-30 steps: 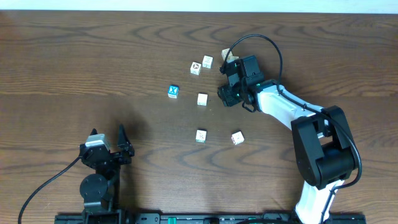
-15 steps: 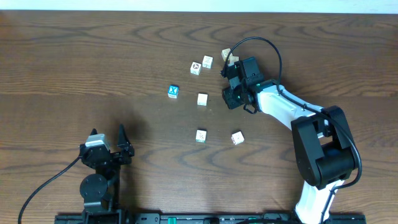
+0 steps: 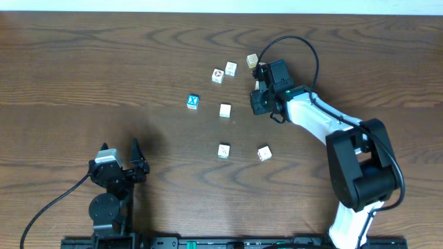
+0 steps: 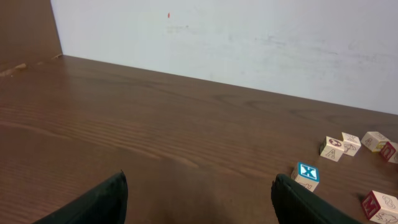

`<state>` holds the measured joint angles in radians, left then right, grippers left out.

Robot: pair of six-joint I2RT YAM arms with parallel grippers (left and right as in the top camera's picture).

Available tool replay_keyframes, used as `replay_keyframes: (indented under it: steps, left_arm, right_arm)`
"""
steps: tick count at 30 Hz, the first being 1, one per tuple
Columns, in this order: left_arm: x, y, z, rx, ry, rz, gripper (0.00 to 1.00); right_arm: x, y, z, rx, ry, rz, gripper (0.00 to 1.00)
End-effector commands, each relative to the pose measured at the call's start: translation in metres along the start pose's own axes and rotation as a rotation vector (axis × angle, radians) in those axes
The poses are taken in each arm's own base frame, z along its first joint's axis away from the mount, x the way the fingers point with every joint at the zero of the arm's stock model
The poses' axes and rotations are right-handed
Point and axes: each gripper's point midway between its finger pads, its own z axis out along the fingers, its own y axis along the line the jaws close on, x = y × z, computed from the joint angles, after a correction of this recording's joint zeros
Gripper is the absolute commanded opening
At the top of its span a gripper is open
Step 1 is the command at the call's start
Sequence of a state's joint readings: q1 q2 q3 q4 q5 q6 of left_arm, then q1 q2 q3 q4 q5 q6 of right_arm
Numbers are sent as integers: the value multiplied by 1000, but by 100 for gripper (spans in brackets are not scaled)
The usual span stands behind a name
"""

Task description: Lift 4 blocks

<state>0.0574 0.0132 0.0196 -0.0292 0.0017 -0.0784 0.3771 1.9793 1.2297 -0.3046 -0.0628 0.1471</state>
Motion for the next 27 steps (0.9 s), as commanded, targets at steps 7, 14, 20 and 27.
replay_keyframes:
  steps: [7,14,20,27]
  left_arm:
    - [17,6,1,-25,54,-2,75]
    - [17,6,1,-25,54,-2,75]
    - [17,6,1,-25,54,-2,75]
    - [17,6,1,-25,54,-2,74]
  right_arm:
    - [-37,8,-112,8,-137,31,29]
    - [11,-35,-170,263,-22,112,26]
    - [65,-45,-181,324,168,179,24]
    - [108,-48,-145,315,222,243,25]
